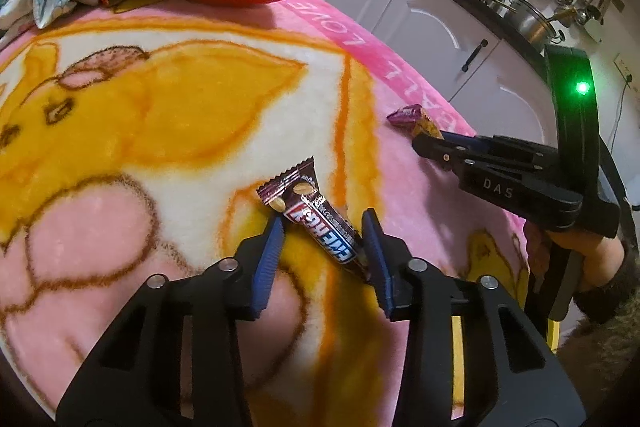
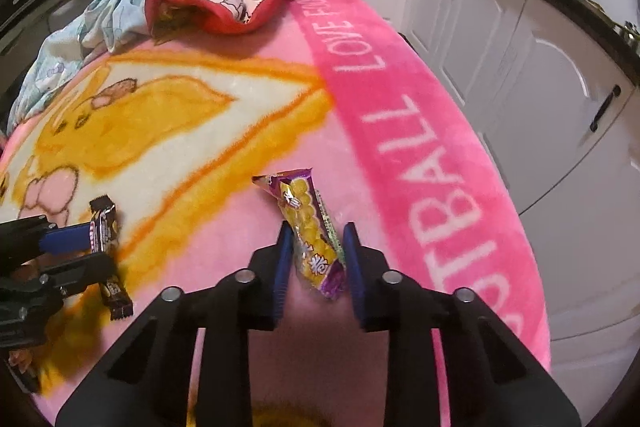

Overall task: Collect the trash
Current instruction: 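Grasp the brown Energy candy bar with the left tool while the right tool grasps the purple-yellow wrapper, then carry the candy bar and wrapper over the yellow bin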

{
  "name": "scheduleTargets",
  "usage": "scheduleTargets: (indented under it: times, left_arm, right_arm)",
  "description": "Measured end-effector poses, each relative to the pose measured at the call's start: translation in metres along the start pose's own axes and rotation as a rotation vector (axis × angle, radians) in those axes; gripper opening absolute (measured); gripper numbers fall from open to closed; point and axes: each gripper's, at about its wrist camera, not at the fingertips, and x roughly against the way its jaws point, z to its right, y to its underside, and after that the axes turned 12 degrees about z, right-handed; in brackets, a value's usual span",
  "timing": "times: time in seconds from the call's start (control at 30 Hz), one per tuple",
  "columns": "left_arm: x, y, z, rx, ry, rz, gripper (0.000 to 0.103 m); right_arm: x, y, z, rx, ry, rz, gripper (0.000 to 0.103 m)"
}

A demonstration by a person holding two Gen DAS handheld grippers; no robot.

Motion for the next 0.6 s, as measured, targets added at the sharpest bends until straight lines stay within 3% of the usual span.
scheduleTargets:
  times: [0.07,0.3,0.6]
  left_arm:
    - [0.001,0.002,0.004,-0.002,0.033,-0.009,0.016]
    - [0.008,0.012,0.019,-0.065,0.046,0.004,0.014]
    - [0.023,0.024,0.041,-0.115,0.078,0.014,0.012]
  right_arm:
    - [0.005,0.006,0.001,-0.018,0.0,0.006,0.017]
    - [0.034,0.033,0.001,-0.086,0.004,0.028,0.009]
    - [0.085,0.072,0.0,-0.142,0.003,0.055,0.008]
